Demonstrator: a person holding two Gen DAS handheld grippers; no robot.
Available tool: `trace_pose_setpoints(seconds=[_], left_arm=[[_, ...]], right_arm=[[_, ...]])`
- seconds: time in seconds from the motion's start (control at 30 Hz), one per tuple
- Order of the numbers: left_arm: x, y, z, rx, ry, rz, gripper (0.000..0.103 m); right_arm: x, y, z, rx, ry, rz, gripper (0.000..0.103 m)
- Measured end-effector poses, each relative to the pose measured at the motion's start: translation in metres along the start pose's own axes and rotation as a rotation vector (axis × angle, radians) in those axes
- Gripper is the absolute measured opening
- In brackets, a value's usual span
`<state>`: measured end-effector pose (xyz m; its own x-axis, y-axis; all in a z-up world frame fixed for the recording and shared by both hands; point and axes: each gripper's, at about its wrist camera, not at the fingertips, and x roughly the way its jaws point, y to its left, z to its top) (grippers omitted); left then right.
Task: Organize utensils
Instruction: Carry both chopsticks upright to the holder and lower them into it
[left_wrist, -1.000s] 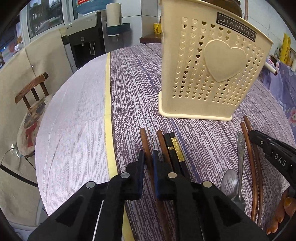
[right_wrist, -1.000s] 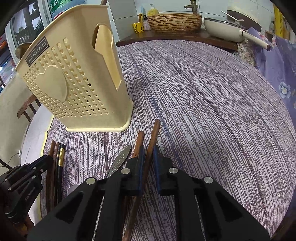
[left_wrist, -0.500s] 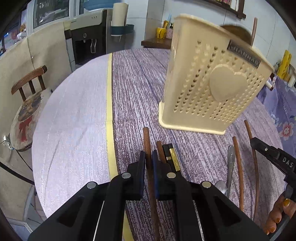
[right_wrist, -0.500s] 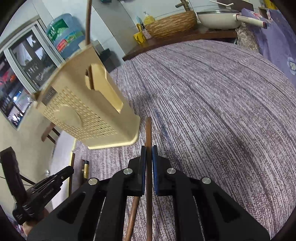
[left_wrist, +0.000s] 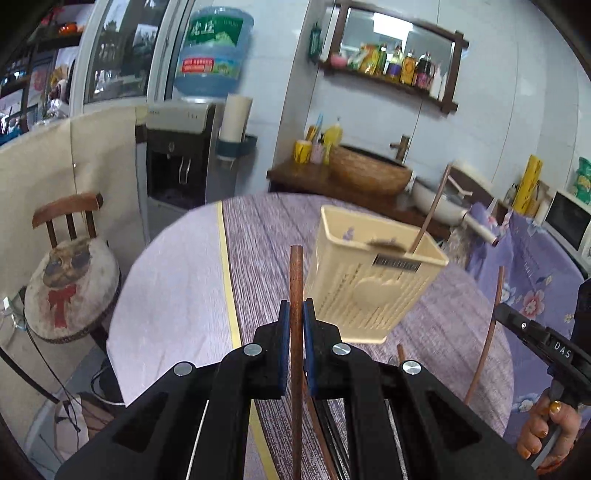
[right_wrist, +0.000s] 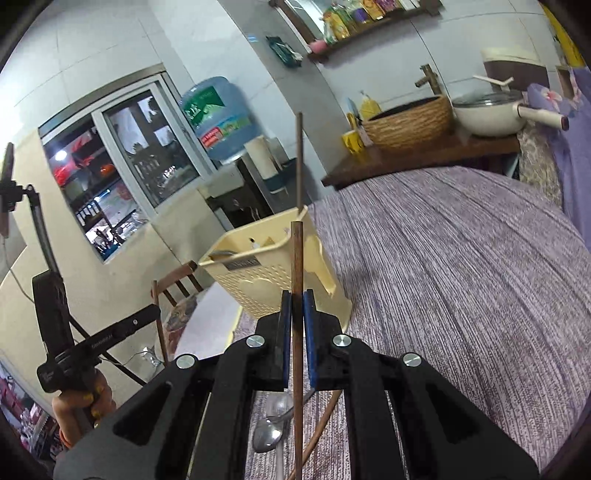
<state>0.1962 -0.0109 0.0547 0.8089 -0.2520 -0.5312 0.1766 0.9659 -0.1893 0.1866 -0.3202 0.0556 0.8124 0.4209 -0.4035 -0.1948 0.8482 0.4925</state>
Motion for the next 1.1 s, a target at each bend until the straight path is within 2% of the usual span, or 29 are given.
trace_pose_setpoints(seconds=[0.2, 0.7, 0.93, 1.1], left_arm=[[-0.018, 0.001, 0.012, -0.005, -0.061, -0.024, 0.008], [-0.047, -0.003, 0.039, 0.018, -0.150, -0.051, 0.007], [-0.070, -0.014, 0.089, 0.034, -0.237, -0.106, 0.007], [-0.086, -0.030, 0.133, 0.037, -0.352, -0.110, 0.007]], right_arm=[[-0.019, 0.016, 0.011, -0.044, -0.027, 0.042, 0.008], [-0.026, 0.055, 0.042, -0.147, -0.087, 0.095, 0.008], [-0.029, 0.084, 0.087, -0.217, -0.211, 0.077, 0.008], [-0.026, 0.108, 0.126, -0.278, -0.343, 0.007, 0.008]])
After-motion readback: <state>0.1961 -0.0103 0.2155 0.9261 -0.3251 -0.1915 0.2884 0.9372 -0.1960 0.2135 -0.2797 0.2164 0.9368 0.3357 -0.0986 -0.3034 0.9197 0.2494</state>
